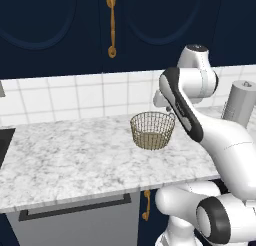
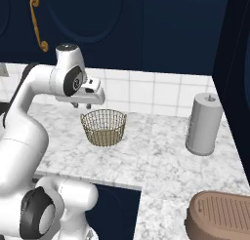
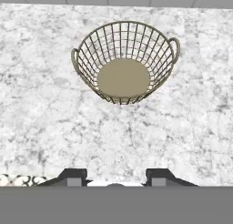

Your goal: Open the cabinet, pick up the bread from the cabinet and place it in the basket. Then move the basket to the dining counter.

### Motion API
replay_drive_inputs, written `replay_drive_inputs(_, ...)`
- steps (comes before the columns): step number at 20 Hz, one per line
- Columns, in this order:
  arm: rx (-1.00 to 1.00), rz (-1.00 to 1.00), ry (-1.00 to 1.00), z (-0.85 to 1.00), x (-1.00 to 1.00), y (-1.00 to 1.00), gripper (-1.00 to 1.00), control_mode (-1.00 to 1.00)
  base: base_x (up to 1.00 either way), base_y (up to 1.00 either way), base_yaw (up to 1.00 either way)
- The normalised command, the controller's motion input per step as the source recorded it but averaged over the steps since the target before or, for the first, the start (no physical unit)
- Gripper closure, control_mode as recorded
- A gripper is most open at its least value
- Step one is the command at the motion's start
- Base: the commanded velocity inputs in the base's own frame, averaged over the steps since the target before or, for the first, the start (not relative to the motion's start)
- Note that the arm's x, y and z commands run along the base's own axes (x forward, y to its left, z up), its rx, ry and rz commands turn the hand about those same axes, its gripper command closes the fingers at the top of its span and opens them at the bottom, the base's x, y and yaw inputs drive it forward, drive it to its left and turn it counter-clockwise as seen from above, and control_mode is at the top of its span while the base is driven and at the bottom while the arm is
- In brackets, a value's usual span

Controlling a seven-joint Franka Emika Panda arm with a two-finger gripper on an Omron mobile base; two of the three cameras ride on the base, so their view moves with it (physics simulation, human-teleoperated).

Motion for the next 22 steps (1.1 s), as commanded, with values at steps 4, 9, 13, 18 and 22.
replay_drive_inputs(4,-0.04,-0.05,-0.1,0.18,-0.24,0.04,-1.0,-1.0,0.0,0.0,0.0)
replay_drive_inputs(9,-0.15,-0.09,-0.45,0.97,-0.22,0.97,-1.0,-1.0,0.0,0.0,0.0)
replay_drive_inputs(13,0.01,0.0,-0.27,0.94,-0.07,1.0,-1.0,-1.0,0.0,0.0,0.0)
replay_drive_inputs(18,0.0,0.0,-0.31,0.77,0.08,0.88,-1.0,-1.0,0.0,0.0,0.0)
replay_drive_inputs(22,0.02,0.0,-0.22,0.89,0.18,0.52,-1.0,-1.0,0.0,0.0,0.0)
